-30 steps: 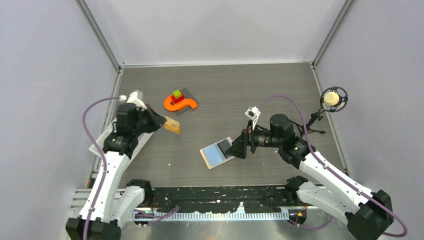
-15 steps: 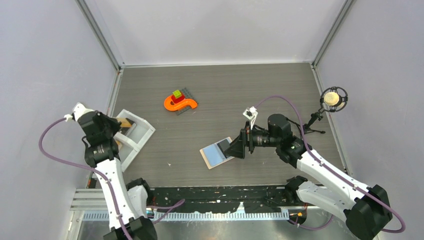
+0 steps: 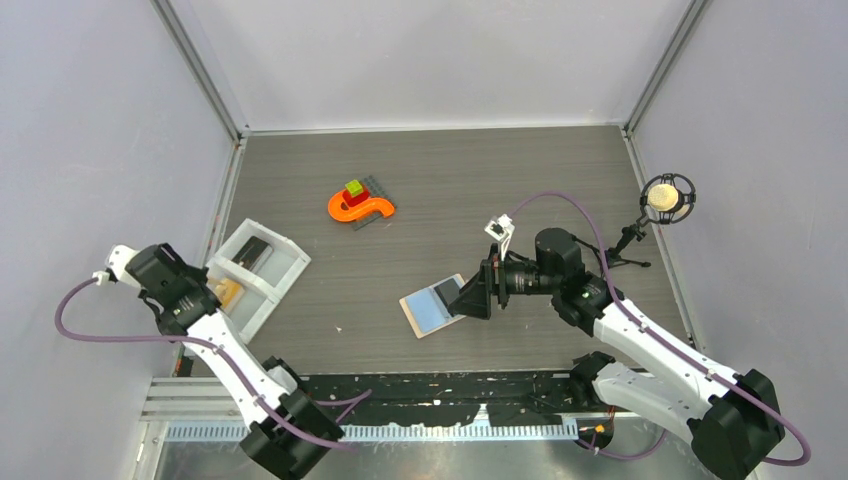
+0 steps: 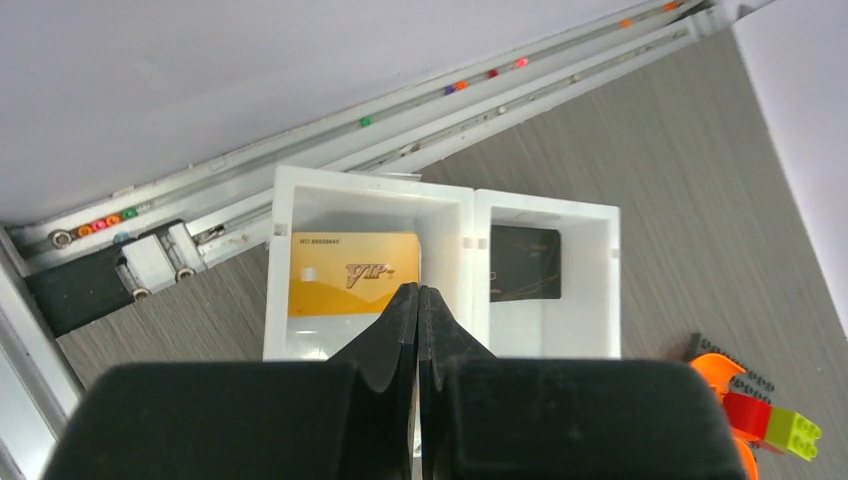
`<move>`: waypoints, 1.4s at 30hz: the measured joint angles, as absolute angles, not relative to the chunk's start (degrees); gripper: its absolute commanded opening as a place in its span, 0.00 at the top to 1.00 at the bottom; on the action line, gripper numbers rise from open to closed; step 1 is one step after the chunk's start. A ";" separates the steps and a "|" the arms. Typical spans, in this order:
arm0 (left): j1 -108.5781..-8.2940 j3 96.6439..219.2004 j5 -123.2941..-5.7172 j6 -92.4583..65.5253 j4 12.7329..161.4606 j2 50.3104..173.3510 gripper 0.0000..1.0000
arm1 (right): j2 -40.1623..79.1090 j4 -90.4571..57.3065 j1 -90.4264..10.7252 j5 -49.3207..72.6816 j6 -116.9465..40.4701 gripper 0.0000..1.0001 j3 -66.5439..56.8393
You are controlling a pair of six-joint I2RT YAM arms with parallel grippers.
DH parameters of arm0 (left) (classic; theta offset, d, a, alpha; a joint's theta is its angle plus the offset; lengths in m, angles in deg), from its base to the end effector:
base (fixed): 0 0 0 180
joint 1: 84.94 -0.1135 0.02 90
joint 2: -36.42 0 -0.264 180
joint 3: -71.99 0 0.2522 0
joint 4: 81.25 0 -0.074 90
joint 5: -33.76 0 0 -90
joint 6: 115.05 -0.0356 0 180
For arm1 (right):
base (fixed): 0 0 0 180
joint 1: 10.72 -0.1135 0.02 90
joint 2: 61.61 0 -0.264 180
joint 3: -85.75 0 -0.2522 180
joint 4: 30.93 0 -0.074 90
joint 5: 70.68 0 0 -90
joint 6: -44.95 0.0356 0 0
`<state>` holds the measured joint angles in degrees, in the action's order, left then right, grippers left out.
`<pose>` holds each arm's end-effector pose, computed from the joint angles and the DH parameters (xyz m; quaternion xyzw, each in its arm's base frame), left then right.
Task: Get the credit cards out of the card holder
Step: Place the credit card in the storage box.
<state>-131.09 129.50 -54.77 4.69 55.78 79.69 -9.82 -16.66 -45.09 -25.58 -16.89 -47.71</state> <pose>0.1159 0.1220 0.3038 -0.5342 0.6745 0.0836 0.5027 0.1520 0.1344 0.2647 -0.2609 0.7418 0.5434 0.2940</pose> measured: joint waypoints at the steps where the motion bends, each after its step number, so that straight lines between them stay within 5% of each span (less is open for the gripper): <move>1: -131.61 129.24 -55.01 4.73 55.76 80.67 1.00 | -9.82 -16.53 -45.09 -25.61 -16.98 0.04 -47.71; 42: -134.74 126.55 -61.72 8.91 63.13 96.48 1.00 | -9.95 -14.47 -45.09 -25.63 -18.20 0.05 -47.71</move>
